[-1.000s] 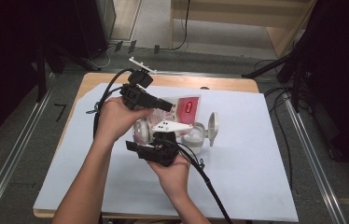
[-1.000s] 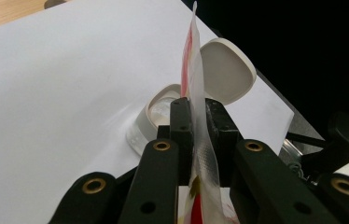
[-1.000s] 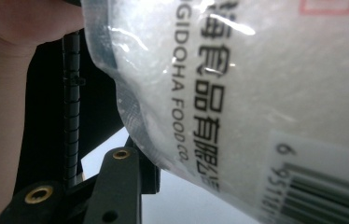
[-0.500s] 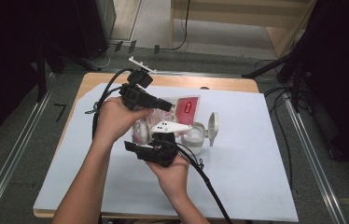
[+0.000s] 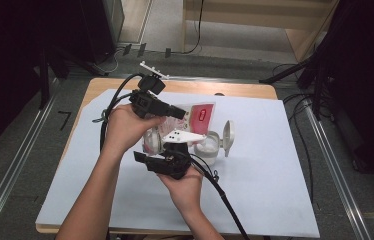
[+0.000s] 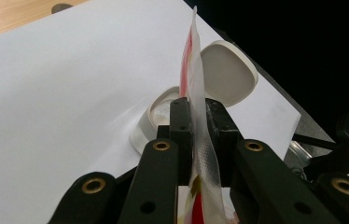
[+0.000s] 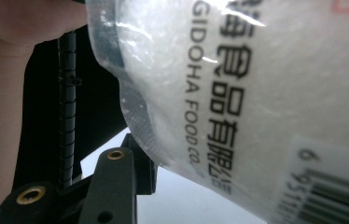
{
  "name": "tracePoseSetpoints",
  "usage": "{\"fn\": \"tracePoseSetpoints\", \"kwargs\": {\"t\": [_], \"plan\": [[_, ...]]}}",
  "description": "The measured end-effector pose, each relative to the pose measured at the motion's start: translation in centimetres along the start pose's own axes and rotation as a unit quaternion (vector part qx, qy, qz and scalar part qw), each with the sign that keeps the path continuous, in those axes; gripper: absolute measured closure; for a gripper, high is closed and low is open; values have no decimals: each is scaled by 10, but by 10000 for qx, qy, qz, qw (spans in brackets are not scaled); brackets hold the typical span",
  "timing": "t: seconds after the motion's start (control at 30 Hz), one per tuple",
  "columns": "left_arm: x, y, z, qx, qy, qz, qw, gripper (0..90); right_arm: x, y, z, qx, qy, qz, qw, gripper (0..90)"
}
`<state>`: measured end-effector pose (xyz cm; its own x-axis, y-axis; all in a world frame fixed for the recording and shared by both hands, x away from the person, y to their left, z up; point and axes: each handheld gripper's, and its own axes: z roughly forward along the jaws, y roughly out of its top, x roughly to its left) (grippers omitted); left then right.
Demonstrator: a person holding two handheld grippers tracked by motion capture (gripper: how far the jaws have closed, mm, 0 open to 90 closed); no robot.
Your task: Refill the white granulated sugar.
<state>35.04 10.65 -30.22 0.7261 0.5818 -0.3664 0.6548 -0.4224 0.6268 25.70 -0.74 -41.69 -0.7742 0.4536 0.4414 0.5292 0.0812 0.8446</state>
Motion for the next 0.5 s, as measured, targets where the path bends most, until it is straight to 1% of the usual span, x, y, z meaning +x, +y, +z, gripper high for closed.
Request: {"fn": "tracePoseSetpoints", "kwargs": {"t": [0.1, 0.33, 0.5], "plan": [[0, 0, 0, -19, -4, 11, 10000, 838, 0, 0, 0, 9, -35, -9, 10000, 614], [0, 0, 0, -48, -21, 1, 10000, 839, -1, 1, -1, 24, -49, -5, 10000, 618], [-1, 1, 0, -70, 9, -1, 10000, 838, -2, 1, -2, -10, -59, 17, 10000, 619]]}}
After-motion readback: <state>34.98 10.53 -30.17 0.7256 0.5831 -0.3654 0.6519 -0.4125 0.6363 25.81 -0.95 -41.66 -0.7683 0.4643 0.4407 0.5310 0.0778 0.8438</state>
